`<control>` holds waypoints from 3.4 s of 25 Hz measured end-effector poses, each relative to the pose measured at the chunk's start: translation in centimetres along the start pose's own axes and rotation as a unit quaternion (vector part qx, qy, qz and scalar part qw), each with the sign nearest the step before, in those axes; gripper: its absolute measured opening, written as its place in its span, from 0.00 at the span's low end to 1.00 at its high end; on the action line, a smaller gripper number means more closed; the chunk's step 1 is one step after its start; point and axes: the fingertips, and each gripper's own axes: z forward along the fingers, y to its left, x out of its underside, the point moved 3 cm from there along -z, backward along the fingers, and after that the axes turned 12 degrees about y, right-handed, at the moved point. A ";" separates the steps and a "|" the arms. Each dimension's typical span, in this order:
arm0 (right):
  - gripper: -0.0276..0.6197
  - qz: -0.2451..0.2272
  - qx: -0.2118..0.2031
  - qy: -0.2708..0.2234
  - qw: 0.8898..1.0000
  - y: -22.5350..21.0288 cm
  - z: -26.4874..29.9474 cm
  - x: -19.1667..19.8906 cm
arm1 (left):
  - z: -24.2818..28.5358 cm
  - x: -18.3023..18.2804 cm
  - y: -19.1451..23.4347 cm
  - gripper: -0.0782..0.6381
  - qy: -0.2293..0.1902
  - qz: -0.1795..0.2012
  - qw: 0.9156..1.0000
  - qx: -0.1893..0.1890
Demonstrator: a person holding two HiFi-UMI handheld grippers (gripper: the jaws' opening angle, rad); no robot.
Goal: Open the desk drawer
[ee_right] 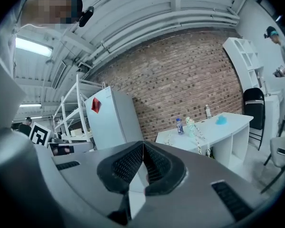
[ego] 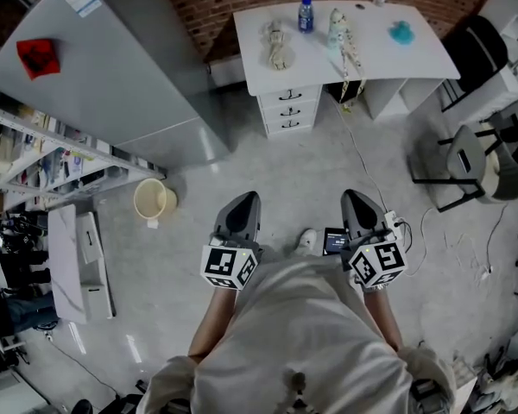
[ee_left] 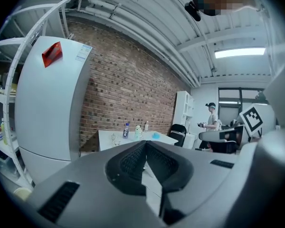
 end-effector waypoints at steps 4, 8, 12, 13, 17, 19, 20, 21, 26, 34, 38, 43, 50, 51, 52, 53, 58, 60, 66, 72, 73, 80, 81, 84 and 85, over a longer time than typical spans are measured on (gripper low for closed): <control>0.08 -0.002 -0.002 0.008 1.000 -3.1 0.3 -0.3 | 2.4 -0.2 -1.0 0.12 0.001 -0.011 1.000 -0.009; 0.08 0.012 0.002 0.017 1.000 -5.1 1.5 -0.4 | 4.4 -0.3 -0.8 0.12 0.013 -0.011 1.000 -0.007; 0.08 0.006 0.004 0.030 1.000 -6.6 3.9 -0.9 | 6.9 -0.6 1.0 0.12 0.018 -0.018 1.000 -0.011; 0.08 0.005 0.006 0.030 1.000 -7.0 4.6 -1.3 | 7.7 -0.8 1.7 0.12 0.018 -0.022 1.000 -0.012; 0.08 0.004 0.016 0.033 0.999 -8.2 7.4 -3.5 | 11.2 -2.2 4.0 0.12 0.023 -0.027 0.999 -0.004; 0.08 -0.004 0.017 0.035 0.999 -9.1 9.0 -5.1 | 13.4 -3.5 4.6 0.12 0.019 -0.023 1.000 0.007; 0.08 -0.011 0.017 0.035 0.999 -9.6 9.9 -5.9 | 14.7 -4.3 4.9 0.12 0.015 -0.019 1.000 0.012; 0.08 -0.018 0.017 0.035 0.999 -10.1 10.7 -6.7 | 15.9 -5.0 5.2 0.12 0.011 -0.014 1.000 0.017; 0.08 -0.042 0.025 0.035 0.998 -11.7 14.4 -9.4 | 20.0 -7.2 6.1 0.12 0.004 -0.006 0.999 0.043; 0.08 -0.087 0.027 0.074 0.993 -12.6 18.6 -10.1 | 23.3 -8.1 8.1 0.12 0.028 0.013 0.998 0.059; 0.08 -0.118 0.008 0.107 0.987 -14.0 20.0 -10.0 | 24.9 -8.3 8.6 0.12 0.034 0.006 0.999 0.042; 0.08 -0.143 -0.049 0.129 0.980 -16.9 21.7 -10.4 | 26.8 -8.2 7.0 0.12 0.043 0.006 0.999 0.007; 0.08 -0.215 -0.152 0.180 0.948 -21.1 24.8 -10.5 | 30.8 -6.6 3.7 0.12 0.104 0.024 0.994 -0.039; 0.09 -0.233 -0.164 0.189 0.940 -21.5 25.2 -10.2 | 31.5 -6.3 3.5 0.12 0.114 0.030 0.992 -0.045; 0.09 -0.250 -0.174 0.198 0.931 -21.9 25.7 -10.0 | 32.1 -6.0 3.4 0.12 0.122 0.034 0.991 -0.051; 0.09 -0.267 -0.184 0.207 0.923 -22.2 26.1 -9.7 | 32.7 -5.7 3.4 0.12 0.130 0.036 0.989 -0.055; 0.08 -0.328 -0.210 0.241 0.889 -24.2 29.6 -7.8 | 35.8 -4.5 4.3 0.12 0.158 0.037 0.985 -0.062; 0.08 -0.348 -0.210 0.254 0.878 -24.8 31.4 -6.3 | 37.2 -3.5 5.0 0.12 0.168 0.039 0.984 -0.055; 0.08 -0.399 -0.196 0.291 0.847 -25.2 38.3 0.7 | 42.1 2.5 8.6 0.12 0.220 0.078 0.972 -0.012; 0.08 -0.411 -0.187 0.303 0.839 -24.9 45.0 7.5 | 47.1 9.1 13.0 0.12 0.268 0.116 0.956 0.006; 0.08 -0.414 -0.185 0.305 0.837 -25.1 46.0 8.6 | 48.0 10.1 13.6 0.12 0.272 0.122 0.955 0.010; 0.09 -0.450 -0.179 0.326 0.812 -27.8 51.4 15.8 | 53.7 18.6 15.6 0.12 0.322 0.248 0.913 0.035; 0.09 -0.450 -0.176 0.327 0.812 -28.3 52.1 16.4 | 54.5 19.6 15.8 0.12 0.326 0.266 0.906 0.040; 0.09 -0.475 -0.163 0.328 0.800 -29.4 53.9 18.5 | 56.7 21.8 16.4 0.12 0.335 0.294 0.893 0.055; 0.09 -0.487 -0.162 0.329 0.793 -29.6 54.4 19.4 | 57.3 22.4 16.7 0.12 0.337 0.300 0.890 0.058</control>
